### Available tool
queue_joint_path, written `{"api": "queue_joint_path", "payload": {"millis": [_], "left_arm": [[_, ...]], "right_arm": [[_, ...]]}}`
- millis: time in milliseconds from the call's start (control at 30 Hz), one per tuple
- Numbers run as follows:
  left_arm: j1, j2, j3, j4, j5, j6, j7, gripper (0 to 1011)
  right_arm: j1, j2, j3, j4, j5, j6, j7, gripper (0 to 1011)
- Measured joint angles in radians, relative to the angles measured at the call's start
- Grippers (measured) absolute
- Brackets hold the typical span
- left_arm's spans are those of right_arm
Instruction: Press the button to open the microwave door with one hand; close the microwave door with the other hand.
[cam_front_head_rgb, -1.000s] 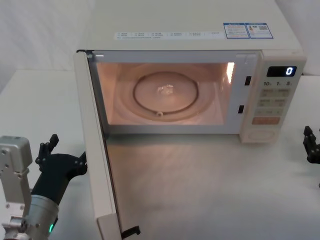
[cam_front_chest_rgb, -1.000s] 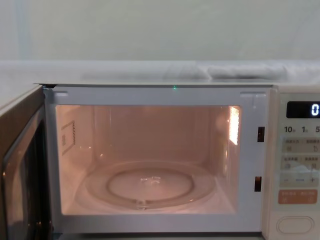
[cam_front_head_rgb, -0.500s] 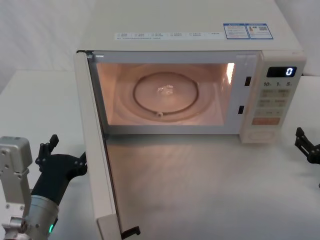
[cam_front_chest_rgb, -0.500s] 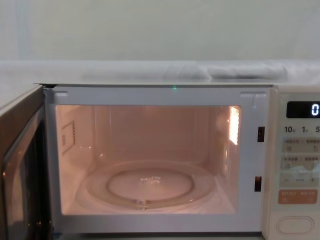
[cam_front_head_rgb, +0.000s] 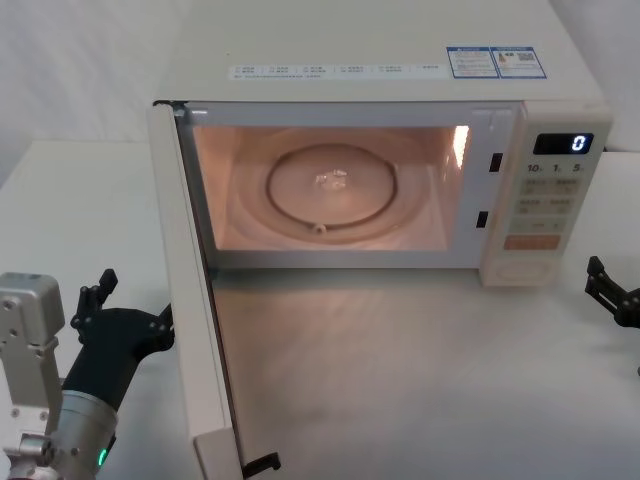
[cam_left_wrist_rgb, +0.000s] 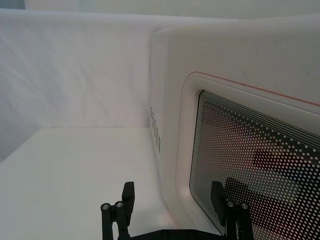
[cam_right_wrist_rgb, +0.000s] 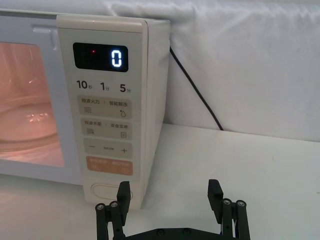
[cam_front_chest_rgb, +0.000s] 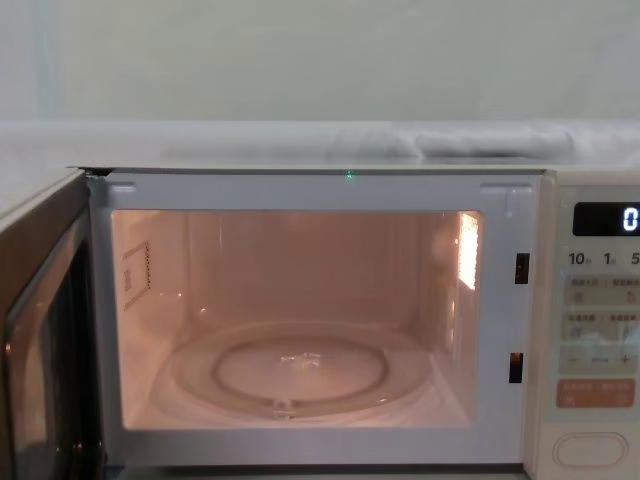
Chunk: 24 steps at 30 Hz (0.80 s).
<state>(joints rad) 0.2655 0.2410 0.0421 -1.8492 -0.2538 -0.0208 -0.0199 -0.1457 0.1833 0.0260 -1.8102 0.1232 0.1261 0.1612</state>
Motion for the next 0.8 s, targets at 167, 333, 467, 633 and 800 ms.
{"api": "queue_joint_path", "payload": {"millis": [167, 333, 467, 633, 800], "left_arm": [[0.000, 0.000, 0.000, 0.000, 0.000, 0.000, 0.000, 1001], [0.000, 0.000, 0.000, 0.000, 0.000, 0.000, 0.000, 1001], [0.000, 0.000, 0.000, 0.000, 0.000, 0.000, 0.000, 918], [0.000, 0.000, 0.000, 0.000, 0.000, 0.000, 0.000, 803], [0.000, 0.000, 0.000, 0.000, 0.000, 0.000, 0.000, 629]], "right_arm": [[0.000, 0.000, 0.000, 0.000, 0.000, 0.000, 0.000, 1002], [0.000, 0.000, 0.000, 0.000, 0.000, 0.000, 0.000, 1002], [0.000, 0.000, 0.000, 0.000, 0.000, 0.000, 0.000, 1002], [0.000, 0.000, 0.000, 0.000, 0.000, 0.000, 0.000, 1002], [0.000, 0.000, 0.000, 0.000, 0.000, 0.000, 0.000, 1002]]}}
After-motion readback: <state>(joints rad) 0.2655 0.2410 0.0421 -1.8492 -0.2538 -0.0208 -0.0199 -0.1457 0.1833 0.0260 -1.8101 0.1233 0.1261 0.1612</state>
